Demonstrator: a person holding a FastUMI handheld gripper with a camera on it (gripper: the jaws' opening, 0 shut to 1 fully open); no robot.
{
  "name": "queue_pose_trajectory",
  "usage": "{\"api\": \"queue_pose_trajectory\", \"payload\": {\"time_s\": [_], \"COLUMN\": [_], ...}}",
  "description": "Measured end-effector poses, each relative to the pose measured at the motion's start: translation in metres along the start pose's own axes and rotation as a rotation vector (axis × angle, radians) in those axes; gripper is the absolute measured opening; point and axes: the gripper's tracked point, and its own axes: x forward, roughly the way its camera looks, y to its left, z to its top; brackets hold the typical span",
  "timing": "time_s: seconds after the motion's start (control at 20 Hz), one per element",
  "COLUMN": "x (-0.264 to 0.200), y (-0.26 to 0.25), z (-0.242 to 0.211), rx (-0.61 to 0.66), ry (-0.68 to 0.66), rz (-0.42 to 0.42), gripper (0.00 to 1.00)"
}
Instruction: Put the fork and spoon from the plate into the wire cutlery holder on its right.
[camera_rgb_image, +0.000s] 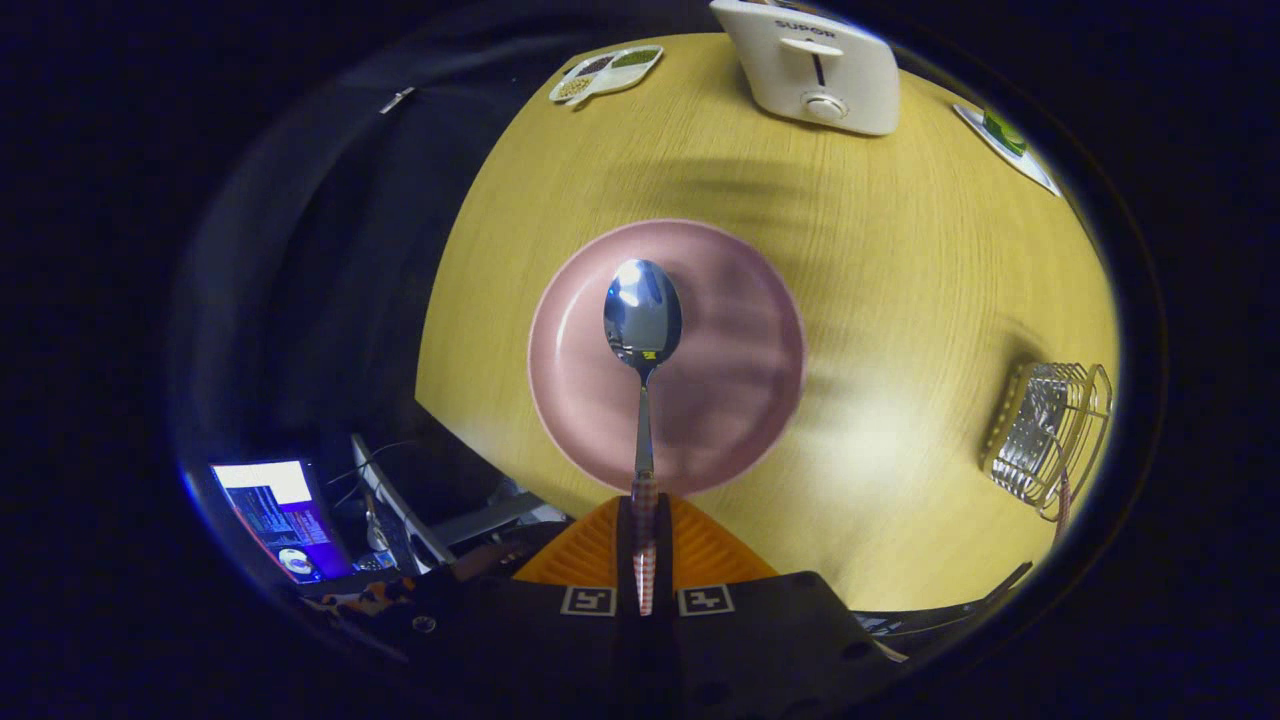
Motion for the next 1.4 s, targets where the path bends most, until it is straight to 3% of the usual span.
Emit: {"api": "queue_pose_trajectory", "payload": {"time_s": [0.15,0.35,0.55,0.9,1.2,1.4], "x": [-0.063,-0.143,-0.185,-0.178,-0.147,-0.131], "y": [-0.025,-0.087,-0.15,-0.218,-0.24,-0.242], "z": [-0.009,-0.019,-0.041,-0.056,-0.042,-0.026], "rx": [-0.039,-0.063,-0.004,0.079,0.134,0.147], "ry": [0.028,0.094,0.256,0.56,0.709,0.728], "rz": [-0.019,-0.125,-0.207,-0.305,-0.332,-0.345], "gripper": [0.08,0.08,0.08,0.08,0.07,0.07]}}
